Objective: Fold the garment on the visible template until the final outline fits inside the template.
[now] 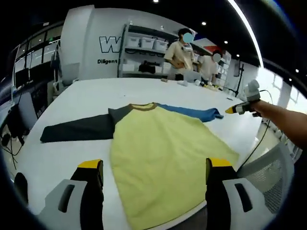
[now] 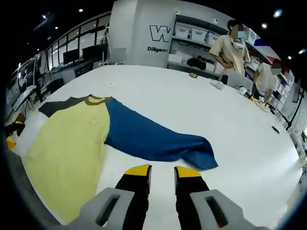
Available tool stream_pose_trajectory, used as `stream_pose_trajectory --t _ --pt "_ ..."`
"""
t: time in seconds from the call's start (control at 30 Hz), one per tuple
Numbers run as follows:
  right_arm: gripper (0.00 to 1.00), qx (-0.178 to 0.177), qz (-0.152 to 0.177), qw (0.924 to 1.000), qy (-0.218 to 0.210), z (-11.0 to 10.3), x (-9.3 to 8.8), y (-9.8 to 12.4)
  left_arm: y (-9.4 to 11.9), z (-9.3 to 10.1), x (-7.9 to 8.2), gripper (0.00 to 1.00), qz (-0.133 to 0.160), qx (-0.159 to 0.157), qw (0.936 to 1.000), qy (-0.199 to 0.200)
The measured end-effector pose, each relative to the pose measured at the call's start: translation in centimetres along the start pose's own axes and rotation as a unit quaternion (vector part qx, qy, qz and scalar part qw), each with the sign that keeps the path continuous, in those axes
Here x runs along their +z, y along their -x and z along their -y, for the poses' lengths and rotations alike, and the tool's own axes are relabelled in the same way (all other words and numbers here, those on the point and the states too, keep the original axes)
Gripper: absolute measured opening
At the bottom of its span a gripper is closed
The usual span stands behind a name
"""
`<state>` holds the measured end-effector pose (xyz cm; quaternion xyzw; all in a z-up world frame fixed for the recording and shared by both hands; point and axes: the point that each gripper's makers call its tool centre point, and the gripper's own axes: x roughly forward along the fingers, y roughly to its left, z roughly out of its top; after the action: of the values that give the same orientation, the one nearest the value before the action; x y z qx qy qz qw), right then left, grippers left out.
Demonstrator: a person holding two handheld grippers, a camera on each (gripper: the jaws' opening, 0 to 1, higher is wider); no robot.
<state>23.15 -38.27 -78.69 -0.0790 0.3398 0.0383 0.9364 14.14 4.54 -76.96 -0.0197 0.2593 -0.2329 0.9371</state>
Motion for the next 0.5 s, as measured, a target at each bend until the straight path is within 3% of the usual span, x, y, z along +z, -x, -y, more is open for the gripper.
stream_pose_trajectory --t 0.23,0.5 --pt "0.14 -0.038 -0.014 0.9991 -0.016 4.7 -0.5 -1.8 -0.3 0.4 -0.3 0.82 -0.008 -0.012 0.9999 0.002" --pt "0.13 -0.062 -0.025 0.9975 -0.025 7.4 -1.2 -3.7 -0.5 0.4 -0.9 0.82 -0.022 -0.01 0.9997 0.002"
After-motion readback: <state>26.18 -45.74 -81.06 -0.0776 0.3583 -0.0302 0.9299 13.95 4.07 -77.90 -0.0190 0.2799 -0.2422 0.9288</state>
